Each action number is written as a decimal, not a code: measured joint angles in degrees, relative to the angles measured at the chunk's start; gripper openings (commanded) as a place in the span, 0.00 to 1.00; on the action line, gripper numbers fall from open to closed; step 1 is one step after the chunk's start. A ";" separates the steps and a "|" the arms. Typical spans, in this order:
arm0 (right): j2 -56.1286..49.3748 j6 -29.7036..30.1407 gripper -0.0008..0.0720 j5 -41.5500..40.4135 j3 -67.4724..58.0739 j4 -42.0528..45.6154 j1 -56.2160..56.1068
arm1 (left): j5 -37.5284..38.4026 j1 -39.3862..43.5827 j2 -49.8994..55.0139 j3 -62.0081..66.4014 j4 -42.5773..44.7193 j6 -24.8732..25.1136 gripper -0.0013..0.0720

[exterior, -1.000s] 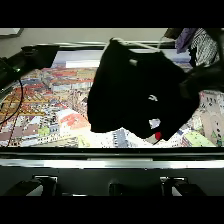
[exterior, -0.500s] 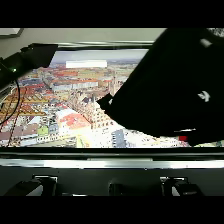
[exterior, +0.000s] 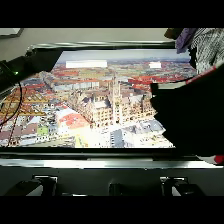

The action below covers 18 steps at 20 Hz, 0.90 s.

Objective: Fold the clothes and pants, and hang the long-sleeved shirts on hangers.

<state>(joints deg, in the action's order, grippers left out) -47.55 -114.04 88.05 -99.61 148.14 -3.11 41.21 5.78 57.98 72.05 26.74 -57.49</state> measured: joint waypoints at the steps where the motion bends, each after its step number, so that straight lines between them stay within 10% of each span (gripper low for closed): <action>1: -1.64 -0.20 0.07 -0.09 -1.53 2.12 0.81 | 0.09 0.00 0.00 0.00 0.00 -0.04 0.82; 18: -15.52 -7.89 0.07 -19.78 -15.06 0.98 34.97 | 0.39 0.00 0.04 0.00 0.00 -0.20 0.82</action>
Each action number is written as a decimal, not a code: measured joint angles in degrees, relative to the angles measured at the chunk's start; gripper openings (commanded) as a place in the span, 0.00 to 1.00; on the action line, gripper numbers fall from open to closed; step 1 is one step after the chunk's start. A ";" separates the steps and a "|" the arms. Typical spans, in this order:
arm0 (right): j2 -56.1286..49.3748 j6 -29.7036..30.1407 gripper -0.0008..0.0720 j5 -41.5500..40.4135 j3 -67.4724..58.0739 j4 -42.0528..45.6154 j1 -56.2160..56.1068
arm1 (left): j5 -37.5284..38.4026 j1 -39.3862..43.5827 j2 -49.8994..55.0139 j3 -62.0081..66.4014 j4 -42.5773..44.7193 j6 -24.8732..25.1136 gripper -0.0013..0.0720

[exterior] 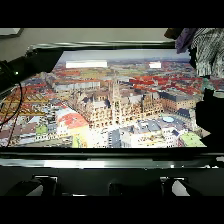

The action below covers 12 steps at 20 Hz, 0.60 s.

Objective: Fold the clothes and pants, and hang the long-sleeved shirts on hangers.

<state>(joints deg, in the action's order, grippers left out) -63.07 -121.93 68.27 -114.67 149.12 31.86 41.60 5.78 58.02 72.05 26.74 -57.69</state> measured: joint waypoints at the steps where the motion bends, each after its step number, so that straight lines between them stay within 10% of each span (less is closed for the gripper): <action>1: -0.28 -0.98 0.07 -1.75 -0.04 0.00 1.60 | 0.00 0.00 0.00 0.00 0.02 0.00 0.82; 12: -2.14 -10.36 0.07 -11.72 -0.39 1.55 10.10 | -0.02 0.00 1.01 0.00 0.02 -0.04 0.82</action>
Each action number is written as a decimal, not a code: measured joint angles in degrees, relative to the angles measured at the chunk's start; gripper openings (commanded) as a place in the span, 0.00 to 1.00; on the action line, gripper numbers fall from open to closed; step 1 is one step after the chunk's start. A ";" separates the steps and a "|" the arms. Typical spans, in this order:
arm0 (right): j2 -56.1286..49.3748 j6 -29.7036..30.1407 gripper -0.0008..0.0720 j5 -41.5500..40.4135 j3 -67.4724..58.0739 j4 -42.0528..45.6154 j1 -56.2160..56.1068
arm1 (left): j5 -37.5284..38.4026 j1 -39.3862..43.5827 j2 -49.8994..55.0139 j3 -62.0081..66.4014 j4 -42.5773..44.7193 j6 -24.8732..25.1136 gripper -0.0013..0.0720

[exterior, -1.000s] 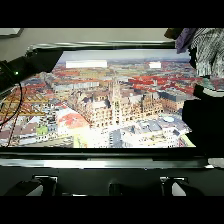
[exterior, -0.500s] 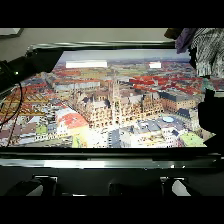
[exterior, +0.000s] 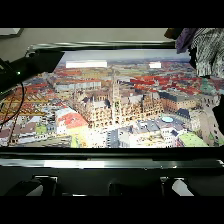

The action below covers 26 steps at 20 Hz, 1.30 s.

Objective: Fold the clothes and pants, and hang the long-sleeved shirts on hangers.

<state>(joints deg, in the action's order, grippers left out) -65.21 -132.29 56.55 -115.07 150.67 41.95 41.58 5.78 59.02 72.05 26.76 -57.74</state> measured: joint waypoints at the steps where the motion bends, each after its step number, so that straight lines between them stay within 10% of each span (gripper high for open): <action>1: -0.02 -0.81 0.07 -0.37 -0.02 0.83 0.13 | 0.00 0.00 0.13 0.00 0.00 0.00 0.82; 26: -3.43 -7.96 0.07 -3.41 -0.04 -1.14 16.41 | 0.00 0.00 2.27 0.00 0.26 0.00 0.82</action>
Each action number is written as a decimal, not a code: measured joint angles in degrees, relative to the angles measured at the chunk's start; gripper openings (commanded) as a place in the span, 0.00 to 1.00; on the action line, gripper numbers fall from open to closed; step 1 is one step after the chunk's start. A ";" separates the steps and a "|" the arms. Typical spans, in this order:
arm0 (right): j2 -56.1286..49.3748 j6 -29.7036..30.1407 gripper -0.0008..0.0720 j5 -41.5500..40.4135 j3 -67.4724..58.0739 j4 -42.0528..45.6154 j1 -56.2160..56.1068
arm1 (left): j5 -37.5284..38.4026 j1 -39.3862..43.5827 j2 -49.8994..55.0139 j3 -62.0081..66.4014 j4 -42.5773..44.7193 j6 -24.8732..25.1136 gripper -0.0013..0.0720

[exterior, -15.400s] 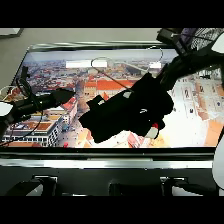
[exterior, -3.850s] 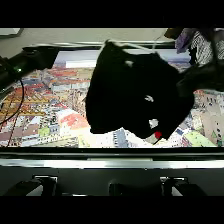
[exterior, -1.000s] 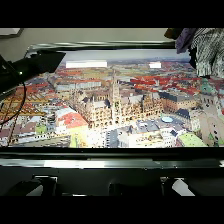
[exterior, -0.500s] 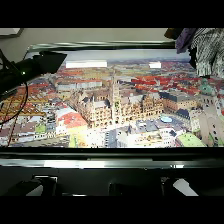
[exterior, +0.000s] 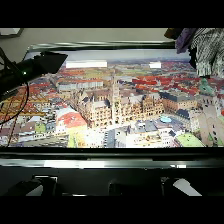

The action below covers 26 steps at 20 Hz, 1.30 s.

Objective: Fold the clothes and pants, and hang the long-sleeved shirts on hangers.

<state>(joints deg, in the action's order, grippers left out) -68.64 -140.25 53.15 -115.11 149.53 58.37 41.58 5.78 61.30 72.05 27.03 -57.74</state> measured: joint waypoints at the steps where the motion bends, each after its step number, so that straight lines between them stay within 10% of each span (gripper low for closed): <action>1: -0.22 0.02 0.07 0.00 0.00 -0.07 0.00 | 0.00 0.00 0.00 0.00 0.00 0.00 0.82; 3: -0.46 0.02 0.10 0.02 0.00 -0.46 0.02 | 0.00 0.00 0.00 0.00 0.00 0.00 0.82; 8: 0.15 -0.26 0.62 1.03 -0.02 -1.07 0.02 | 0.02 0.00 0.00 0.00 0.02 -0.09 0.82; 16: 8.68 0.15 0.74 2.73 -0.02 -6.47 0.04 | 0.00 0.00 0.00 0.00 0.35 -2.47 0.82; 20: 11.30 9.64 0.74 -3.39 0.00 -32.35 0.04 | 0.04 0.00 0.00 0.00 3.54 -3.96 0.82; 26: 3.65 43.60 0.74 -6.14 0.04 -82.49 -14.43 | 2.05 -2.36 -0.66 0.00 11.58 -8.57 0.82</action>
<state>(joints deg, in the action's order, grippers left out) -64.99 -96.64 47.00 -115.07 67.05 43.94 43.64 3.42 60.64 72.05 38.61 -66.30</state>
